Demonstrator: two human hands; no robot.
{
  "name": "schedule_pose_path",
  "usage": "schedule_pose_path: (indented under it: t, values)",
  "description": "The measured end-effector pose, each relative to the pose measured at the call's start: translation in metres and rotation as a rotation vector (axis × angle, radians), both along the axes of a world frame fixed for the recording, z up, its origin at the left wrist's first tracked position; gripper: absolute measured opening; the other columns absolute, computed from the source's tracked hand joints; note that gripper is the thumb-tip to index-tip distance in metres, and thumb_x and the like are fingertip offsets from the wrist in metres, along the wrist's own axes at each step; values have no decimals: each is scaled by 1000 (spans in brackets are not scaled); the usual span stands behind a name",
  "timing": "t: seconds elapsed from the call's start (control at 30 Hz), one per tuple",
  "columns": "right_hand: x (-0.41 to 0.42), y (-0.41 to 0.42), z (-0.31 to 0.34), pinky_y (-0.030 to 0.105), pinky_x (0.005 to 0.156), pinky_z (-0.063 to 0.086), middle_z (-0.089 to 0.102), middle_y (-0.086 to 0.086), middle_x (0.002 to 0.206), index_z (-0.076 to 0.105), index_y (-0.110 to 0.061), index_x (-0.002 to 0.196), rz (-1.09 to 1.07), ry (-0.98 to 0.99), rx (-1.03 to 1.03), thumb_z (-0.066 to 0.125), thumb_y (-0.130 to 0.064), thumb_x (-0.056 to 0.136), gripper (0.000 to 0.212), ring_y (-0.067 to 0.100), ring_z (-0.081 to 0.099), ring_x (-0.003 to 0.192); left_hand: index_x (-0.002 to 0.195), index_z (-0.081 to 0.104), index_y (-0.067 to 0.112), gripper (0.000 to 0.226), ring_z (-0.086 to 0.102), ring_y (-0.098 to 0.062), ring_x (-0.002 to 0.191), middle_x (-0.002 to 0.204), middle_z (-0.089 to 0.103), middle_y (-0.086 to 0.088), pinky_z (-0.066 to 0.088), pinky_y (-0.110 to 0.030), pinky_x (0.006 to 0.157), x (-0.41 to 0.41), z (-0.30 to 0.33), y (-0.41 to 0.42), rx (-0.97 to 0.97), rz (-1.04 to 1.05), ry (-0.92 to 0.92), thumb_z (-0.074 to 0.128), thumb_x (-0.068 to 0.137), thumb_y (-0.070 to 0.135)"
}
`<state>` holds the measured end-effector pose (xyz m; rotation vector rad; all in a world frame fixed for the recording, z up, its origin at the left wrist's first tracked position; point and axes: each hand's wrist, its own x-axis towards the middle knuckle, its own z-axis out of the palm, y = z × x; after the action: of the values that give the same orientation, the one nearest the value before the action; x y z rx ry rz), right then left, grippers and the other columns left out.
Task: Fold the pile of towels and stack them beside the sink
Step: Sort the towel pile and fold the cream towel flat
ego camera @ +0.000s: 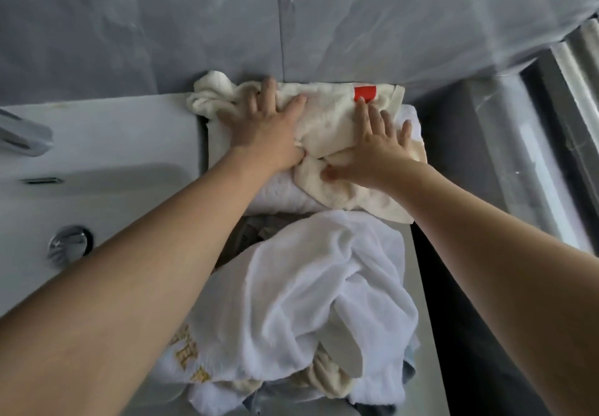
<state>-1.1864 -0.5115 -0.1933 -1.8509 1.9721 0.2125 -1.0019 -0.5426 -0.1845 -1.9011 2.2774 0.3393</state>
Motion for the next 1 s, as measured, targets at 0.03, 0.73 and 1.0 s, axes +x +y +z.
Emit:
schedule_pose_path:
  t: [0.03, 0.73, 1.0]
  values:
    - [2, -2, -3, 55, 115, -14, -15, 3, 162, -27, -22, 148, -26, -26, -1, 63, -80, 60, 138, 23, -15, 148, 143, 33, 32, 71, 27, -43, 135, 153, 20, -16, 34, -70, 98, -1, -1, -3, -102, 15, 14, 64, 81, 45]
    - [14, 84, 128, 27, 55, 46, 62, -4, 66, 65, -13, 76, -273, -1220, -257, 43, 3, 79, 27, 12, 57, 61, 48, 28, 21, 21, 13, -34, 67, 53, 26, 2, 13, -35, 56, 22, 141, 156, 5, 521, 1740, 44, 44, 7]
    - [26, 151, 143, 22, 48, 38, 50, -5, 52, 54, -11, 63, -224, -984, -68, 48, -17, 62, 9, 12, 46, 51, 68, 53, 14, 16, 46, -15, 64, 66, 48, 4, 34, -32, 56, 65, 132, 216, -95, 521, 1329, 48, 52, 13]
